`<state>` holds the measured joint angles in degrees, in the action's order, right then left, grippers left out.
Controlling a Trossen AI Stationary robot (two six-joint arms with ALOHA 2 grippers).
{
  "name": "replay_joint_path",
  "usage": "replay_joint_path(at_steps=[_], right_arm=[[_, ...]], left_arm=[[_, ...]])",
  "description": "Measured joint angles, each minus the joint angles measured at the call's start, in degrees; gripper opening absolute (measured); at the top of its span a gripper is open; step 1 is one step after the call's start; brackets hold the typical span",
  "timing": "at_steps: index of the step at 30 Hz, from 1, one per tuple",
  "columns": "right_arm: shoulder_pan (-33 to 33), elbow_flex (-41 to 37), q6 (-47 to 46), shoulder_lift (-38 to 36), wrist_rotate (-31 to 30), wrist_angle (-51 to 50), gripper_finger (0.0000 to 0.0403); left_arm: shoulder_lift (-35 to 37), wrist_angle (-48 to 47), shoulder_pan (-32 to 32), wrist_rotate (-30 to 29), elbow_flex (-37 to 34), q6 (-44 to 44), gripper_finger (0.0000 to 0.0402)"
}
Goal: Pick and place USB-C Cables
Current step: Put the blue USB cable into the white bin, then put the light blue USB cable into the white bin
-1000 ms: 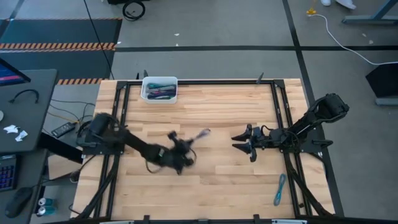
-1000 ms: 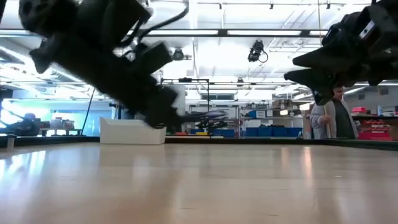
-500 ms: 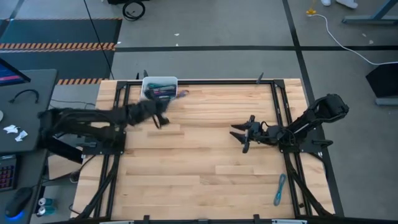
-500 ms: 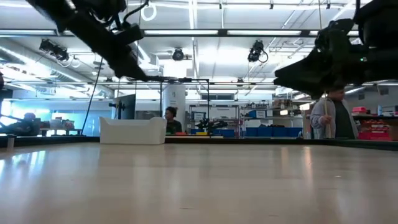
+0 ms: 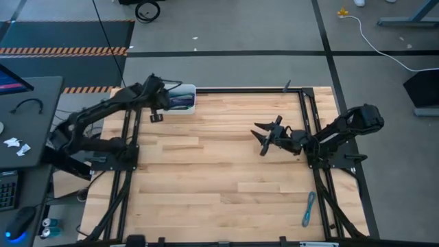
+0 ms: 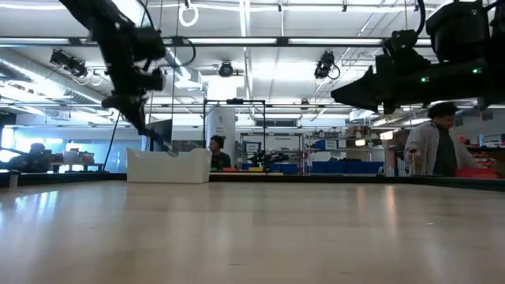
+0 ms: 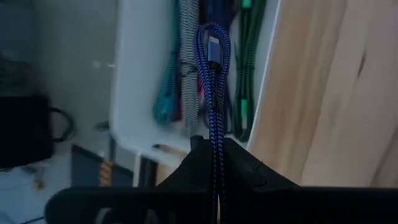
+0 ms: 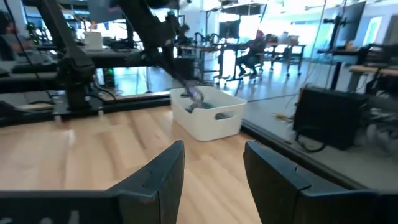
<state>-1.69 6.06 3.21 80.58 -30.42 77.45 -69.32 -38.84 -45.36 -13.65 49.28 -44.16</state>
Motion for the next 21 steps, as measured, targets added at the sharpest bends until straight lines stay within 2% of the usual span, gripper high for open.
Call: replay_joint_path(at_steps=[5, 11, 15, 19, 21], right_arm=[[2.0, 0.37, 2.46, 0.0, 0.07, 0.58, 0.0171], [4.81, 0.37, 2.85, 0.0, 0.07, 1.34, 0.0171], [6.19, 0.37, 3.66, 0.0, 0.05, 1.33, 0.0171], [6.39, 0.37, 6.96, 0.0, -0.11, 1.31, 0.0171], [6.15, 0.5, 7.28, 0.0, -0.86, 0.82, 0.0171]], left_arm=[[-7.69, 6.43, -2.81, 11.52, 0.06, -2.75, 0.0023], [-15.69, 11.44, -4.73, 13.51, 0.04, -7.04, 0.0033], [-19.43, 14.5, -4.74, 12.06, 0.04, -3.97, 0.0081], [-19.52, 14.39, -4.74, 11.91, 0.05, 0.67, 0.0144], [-18.24, 11.48, -5.03, 11.45, 1.38, 3.45, 0.0181]])
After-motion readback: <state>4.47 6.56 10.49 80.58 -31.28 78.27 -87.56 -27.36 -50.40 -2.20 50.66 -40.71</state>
